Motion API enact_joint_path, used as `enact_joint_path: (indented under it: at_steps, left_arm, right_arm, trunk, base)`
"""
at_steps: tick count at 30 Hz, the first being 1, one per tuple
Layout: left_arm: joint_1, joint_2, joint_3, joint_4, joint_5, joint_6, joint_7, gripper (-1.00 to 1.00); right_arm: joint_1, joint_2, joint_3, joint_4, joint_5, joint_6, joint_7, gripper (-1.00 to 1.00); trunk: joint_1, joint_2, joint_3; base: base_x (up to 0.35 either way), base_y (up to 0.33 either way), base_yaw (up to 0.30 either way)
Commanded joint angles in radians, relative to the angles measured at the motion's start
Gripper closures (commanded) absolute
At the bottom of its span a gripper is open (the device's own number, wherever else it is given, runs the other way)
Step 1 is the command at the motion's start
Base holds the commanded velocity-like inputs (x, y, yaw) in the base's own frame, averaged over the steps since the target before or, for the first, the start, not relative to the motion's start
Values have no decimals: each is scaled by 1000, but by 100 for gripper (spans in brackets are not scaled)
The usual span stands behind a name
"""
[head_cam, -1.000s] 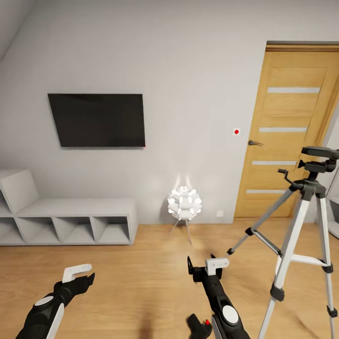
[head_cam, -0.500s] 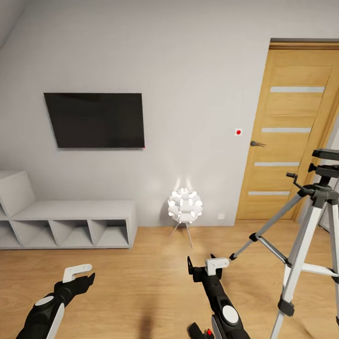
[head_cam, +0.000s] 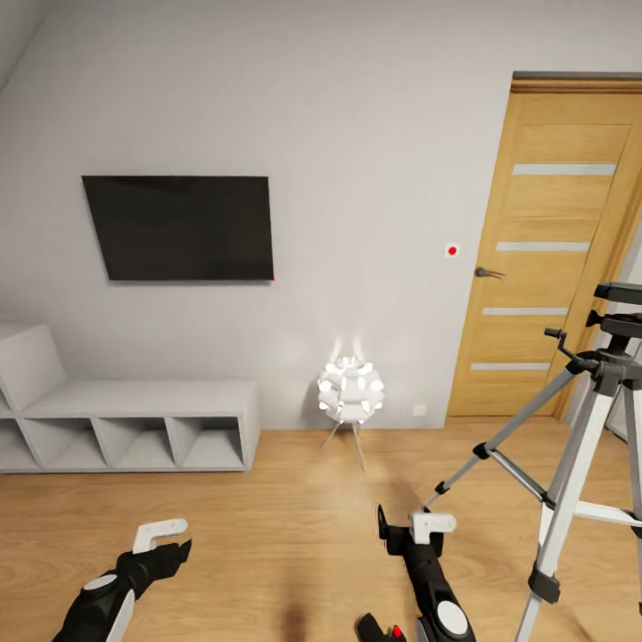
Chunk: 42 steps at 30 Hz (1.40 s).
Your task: Attach the digital camera to the camera tripod in the bedroom.
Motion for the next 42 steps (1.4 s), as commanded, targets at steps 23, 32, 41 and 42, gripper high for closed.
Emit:
enact_joint_path:
  at_steps: [23, 32, 41, 42]
  left_arm:
    - [-1, -28, -16, 250, 3, -202, -2, -100]
    - [-1, -40, -18, 282, 3, -202, -2, -100]
    - [-1, -63, -21, 282, 3, -195, 1, -100]
    - [-1, -65, -22, 282, 3, -194, 2, -100]
  right_arm:
    - [0, -41, -11, 133, 10, -52, -2, -100]
    - [0, -56, -22, 230, 10, -51, -5, -100]
    - [0, -71, -26, 305, 10, -51, -5, -100]
    - [0, -71, -26, 308, 10, -51, -5, -100]
  trunk:
    - [0, -1, -1]
    - [27, -50, -23]
    - [61, -113, -51]
    - [65, -120, -54]
  base:
    - [0, 0, 0]
    - [0, 0, 0]
    - [0, 0, 0]
    - [0, 0, 0]
